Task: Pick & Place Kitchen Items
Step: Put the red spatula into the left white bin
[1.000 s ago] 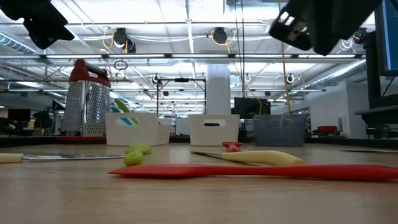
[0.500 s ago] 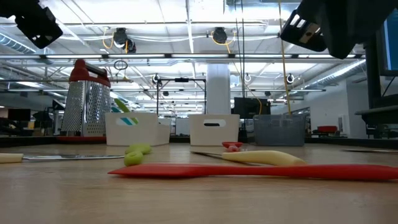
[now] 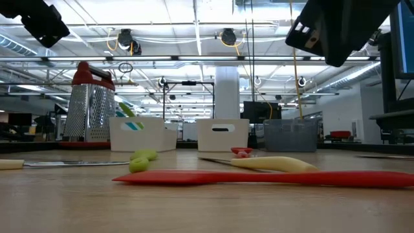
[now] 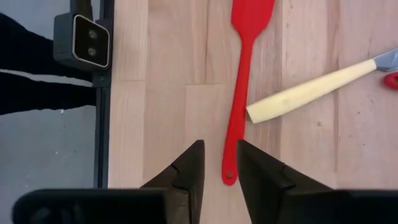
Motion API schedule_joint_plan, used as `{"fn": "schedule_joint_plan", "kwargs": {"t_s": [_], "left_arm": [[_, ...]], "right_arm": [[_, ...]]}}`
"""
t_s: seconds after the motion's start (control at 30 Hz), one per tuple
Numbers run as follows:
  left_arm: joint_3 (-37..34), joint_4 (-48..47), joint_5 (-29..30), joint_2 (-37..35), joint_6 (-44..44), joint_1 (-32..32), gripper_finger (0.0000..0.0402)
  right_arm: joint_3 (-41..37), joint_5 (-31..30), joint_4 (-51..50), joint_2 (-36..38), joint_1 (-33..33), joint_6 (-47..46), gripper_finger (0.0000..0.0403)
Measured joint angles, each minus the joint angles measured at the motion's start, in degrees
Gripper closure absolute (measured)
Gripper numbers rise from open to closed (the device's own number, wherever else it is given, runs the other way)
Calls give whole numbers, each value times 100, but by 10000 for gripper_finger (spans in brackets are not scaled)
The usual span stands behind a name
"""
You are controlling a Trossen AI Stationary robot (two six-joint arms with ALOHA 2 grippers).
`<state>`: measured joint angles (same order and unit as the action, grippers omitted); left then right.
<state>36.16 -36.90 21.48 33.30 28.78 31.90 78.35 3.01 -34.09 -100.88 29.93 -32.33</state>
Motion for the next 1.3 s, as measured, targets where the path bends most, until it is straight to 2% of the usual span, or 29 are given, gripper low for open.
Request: {"fn": "schedule_joint_plan", "kwargs": {"t_s": [0.2, 0.43, 0.6, 0.87, 1.0, 1.3], "left_arm": [[0, -436, 560, -79, 173, 0, 243], [0, -545, 603, -425, 122, 0, 243], [0, -545, 600, -771, -72, 0, 243], [0, -547, 598, -1145, -303, 0, 243], [0, -553, 596, -1167, -304, 0, 243], [0, -564, 548, -1169, -272, 0, 243]], "right_arm": [[-2, 11, -4, 2, -9, -103, 264], [-4, 29, -5, 2, -9, -108, 198], [-4, 28, -17, 2, -9, -106, 169], [-4, 140, -49, -235, 50, -218, 172], [-6, 326, -46, -506, 63, -302, 173], [-7, 306, 438, -947, 50, -302, 175]]}}
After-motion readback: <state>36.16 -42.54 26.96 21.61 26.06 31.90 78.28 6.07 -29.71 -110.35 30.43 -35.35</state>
